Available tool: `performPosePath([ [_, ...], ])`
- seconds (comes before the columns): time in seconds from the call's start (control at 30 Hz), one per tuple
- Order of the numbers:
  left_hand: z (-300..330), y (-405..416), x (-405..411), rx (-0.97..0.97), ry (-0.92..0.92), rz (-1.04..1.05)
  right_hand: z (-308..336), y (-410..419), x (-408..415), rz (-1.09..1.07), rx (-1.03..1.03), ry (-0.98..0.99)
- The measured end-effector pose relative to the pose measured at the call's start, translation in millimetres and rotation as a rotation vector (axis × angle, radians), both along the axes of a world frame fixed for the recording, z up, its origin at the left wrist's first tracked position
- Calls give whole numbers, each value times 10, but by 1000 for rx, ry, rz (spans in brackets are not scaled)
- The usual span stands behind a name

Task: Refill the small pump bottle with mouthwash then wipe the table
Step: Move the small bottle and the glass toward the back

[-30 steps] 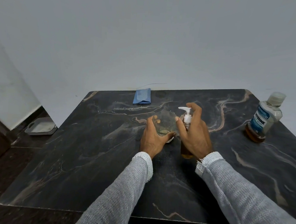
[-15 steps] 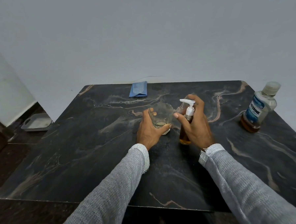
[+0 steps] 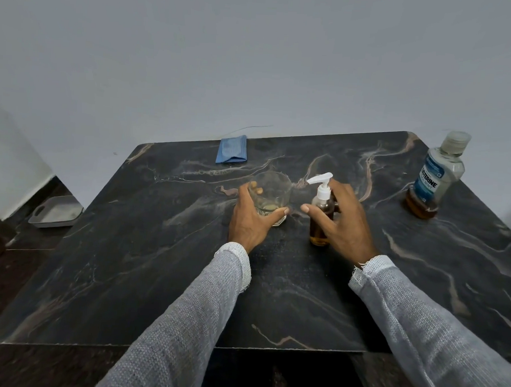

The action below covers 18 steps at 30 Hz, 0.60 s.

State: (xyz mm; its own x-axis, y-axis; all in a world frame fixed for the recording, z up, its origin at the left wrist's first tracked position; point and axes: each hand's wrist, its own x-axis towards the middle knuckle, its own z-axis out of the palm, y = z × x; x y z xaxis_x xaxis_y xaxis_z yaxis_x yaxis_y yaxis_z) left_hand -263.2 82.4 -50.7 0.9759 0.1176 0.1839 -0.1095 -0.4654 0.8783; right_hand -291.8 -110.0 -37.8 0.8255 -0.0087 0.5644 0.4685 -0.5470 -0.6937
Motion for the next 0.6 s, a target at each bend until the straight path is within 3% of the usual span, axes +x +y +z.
performPosePath([
  [0.23, 7, 0, -8, -1, 0, 5, 34, -130, -65, 131, 138, 141],
  [0.5, 14, -9, -6, -2, 31, 2, -17, -164, -192, 123, 147, 282],
  [0.6, 16, -24, -22, -10, 17, 8, -56, -183, -240, 12, 74, 273],
])
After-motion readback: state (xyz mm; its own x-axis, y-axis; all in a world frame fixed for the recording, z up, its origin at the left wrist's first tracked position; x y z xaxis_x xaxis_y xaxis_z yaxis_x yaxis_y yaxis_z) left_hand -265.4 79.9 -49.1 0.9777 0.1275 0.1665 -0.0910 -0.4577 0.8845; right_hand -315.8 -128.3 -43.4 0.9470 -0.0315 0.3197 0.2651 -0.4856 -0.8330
